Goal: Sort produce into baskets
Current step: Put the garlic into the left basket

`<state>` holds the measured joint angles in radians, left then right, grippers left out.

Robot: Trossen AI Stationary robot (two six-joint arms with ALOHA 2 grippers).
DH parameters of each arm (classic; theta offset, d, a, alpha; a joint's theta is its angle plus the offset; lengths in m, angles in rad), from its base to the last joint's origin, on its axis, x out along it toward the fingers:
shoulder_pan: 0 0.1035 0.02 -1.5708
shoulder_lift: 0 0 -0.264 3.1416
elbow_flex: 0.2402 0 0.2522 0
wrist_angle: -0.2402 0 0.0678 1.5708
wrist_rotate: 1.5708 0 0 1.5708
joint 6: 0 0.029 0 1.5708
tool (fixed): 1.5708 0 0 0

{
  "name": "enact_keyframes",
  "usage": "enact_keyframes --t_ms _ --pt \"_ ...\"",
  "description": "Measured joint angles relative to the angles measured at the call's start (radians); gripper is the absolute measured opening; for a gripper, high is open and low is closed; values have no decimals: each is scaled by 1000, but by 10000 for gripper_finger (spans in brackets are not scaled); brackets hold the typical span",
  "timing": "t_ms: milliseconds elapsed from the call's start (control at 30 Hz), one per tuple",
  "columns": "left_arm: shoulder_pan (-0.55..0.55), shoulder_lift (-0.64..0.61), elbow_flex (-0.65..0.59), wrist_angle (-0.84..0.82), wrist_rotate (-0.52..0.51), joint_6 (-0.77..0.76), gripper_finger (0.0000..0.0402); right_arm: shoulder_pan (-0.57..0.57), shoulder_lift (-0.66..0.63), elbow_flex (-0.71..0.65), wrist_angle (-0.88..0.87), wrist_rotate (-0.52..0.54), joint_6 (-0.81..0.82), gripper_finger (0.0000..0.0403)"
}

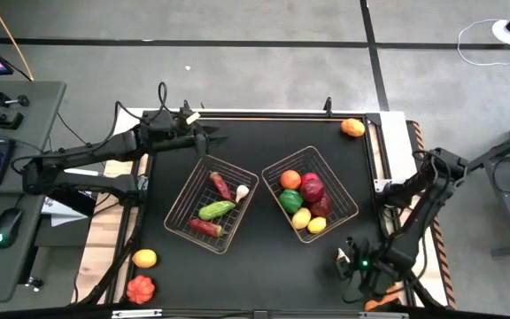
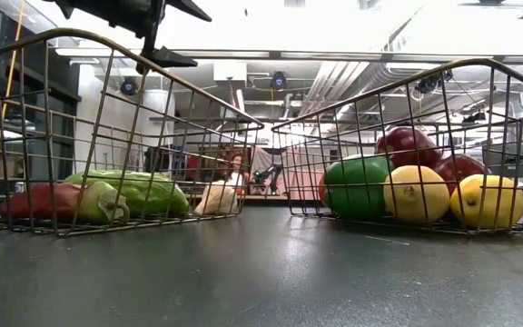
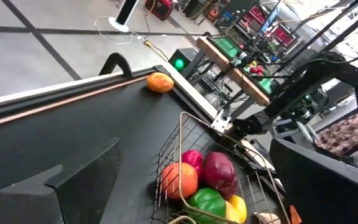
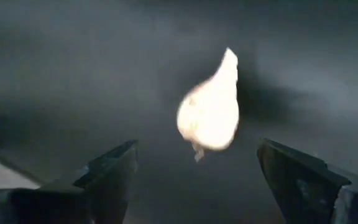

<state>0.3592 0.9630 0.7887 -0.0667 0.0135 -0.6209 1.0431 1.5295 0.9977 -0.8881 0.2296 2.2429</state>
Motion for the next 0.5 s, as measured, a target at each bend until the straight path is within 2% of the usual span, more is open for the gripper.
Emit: enact_keyframes --t_ms 67,267,500 --pt "0 0 0 1 0 1 398 -24 0 0 -9 -12 -1 321" --pt "0 0 0 1 0 0 398 -93 1 0 -12 -161 4 321" --pt "0 0 0 -14 67 -54 398 -146 73 0 -10 -215 18 321"
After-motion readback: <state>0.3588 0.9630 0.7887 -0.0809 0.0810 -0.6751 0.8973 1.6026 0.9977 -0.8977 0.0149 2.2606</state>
